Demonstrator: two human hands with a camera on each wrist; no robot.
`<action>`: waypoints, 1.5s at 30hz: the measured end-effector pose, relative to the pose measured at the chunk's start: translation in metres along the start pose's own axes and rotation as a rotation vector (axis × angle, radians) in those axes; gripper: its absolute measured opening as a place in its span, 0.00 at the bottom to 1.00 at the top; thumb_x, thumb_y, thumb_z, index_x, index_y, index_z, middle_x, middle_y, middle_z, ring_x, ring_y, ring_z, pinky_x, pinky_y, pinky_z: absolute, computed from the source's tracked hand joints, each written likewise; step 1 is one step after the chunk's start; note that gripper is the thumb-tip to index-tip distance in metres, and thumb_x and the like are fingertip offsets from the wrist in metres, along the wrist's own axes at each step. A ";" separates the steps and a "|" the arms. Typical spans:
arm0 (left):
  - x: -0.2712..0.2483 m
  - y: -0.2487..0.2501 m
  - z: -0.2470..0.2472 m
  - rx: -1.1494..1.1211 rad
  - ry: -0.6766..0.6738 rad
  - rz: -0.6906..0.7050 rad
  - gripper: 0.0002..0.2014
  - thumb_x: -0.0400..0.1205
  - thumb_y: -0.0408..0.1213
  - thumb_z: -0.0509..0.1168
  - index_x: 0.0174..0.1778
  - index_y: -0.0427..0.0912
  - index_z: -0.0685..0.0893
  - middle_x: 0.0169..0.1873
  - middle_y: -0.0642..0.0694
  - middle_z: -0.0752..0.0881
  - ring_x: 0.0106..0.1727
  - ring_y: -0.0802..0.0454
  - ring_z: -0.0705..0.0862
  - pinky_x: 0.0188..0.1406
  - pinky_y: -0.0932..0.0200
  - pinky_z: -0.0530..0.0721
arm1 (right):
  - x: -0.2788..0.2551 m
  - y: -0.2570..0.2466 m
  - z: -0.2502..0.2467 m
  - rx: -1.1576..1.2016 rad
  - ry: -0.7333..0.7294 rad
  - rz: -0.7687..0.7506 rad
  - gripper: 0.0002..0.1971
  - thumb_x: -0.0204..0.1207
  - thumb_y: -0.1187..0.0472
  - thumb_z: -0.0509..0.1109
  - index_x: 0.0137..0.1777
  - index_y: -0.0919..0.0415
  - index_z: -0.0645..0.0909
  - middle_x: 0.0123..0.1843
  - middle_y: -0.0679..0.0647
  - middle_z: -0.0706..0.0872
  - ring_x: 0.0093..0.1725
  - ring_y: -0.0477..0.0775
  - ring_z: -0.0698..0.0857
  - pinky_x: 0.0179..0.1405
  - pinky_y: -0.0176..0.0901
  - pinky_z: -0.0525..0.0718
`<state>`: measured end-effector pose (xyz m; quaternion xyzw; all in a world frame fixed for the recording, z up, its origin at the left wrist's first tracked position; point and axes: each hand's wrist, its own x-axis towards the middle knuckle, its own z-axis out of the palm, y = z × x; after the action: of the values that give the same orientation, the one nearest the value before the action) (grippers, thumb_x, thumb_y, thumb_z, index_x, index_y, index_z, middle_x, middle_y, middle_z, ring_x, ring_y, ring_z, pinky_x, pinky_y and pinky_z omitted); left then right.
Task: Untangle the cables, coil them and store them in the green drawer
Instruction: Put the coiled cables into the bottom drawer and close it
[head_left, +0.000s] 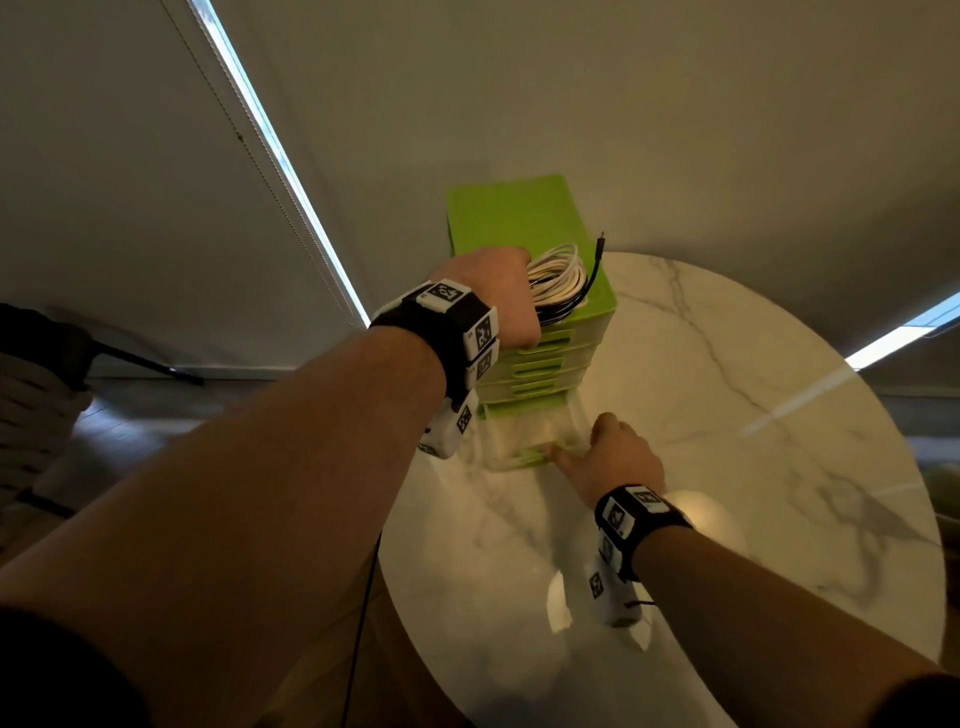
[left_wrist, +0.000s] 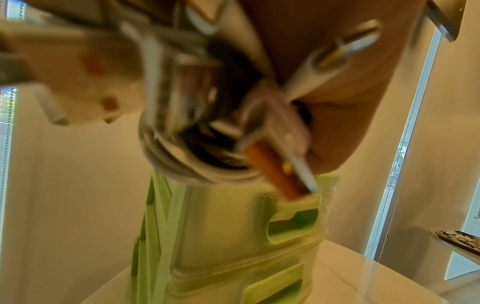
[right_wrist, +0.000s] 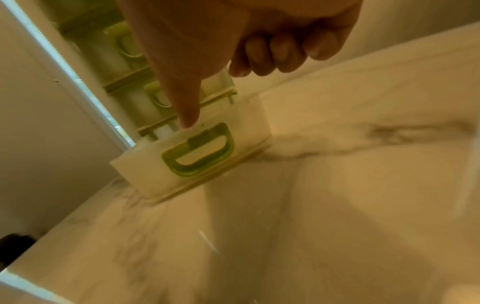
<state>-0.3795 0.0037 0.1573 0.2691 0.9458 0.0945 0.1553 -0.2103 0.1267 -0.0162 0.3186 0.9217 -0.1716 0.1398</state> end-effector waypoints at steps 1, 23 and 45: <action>0.000 0.000 0.000 -0.001 0.000 -0.002 0.21 0.66 0.44 0.77 0.52 0.51 0.79 0.41 0.50 0.84 0.40 0.49 0.85 0.35 0.55 0.86 | 0.002 -0.004 -0.002 -0.033 0.004 -0.070 0.30 0.68 0.25 0.67 0.54 0.51 0.76 0.51 0.52 0.81 0.54 0.61 0.84 0.51 0.55 0.85; -0.005 0.006 -0.003 -0.010 0.030 -0.087 0.27 0.63 0.45 0.81 0.57 0.51 0.80 0.44 0.49 0.85 0.43 0.45 0.86 0.44 0.47 0.90 | -0.025 0.026 0.029 -0.283 -0.418 -0.728 0.16 0.84 0.56 0.61 0.67 0.42 0.83 0.64 0.49 0.79 0.63 0.60 0.79 0.60 0.56 0.84; -0.084 0.031 0.145 0.116 -0.215 0.003 0.23 0.72 0.46 0.70 0.61 0.55 0.69 0.51 0.48 0.87 0.52 0.40 0.88 0.46 0.46 0.85 | -0.015 0.062 -0.017 1.064 -0.078 -0.192 0.08 0.89 0.52 0.63 0.56 0.47 0.85 0.47 0.46 0.90 0.47 0.52 0.90 0.52 0.60 0.91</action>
<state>-0.2470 -0.0017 0.0503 0.2878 0.9271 0.0104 0.2398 -0.1617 0.1714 -0.0095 0.2529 0.7265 -0.6385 -0.0230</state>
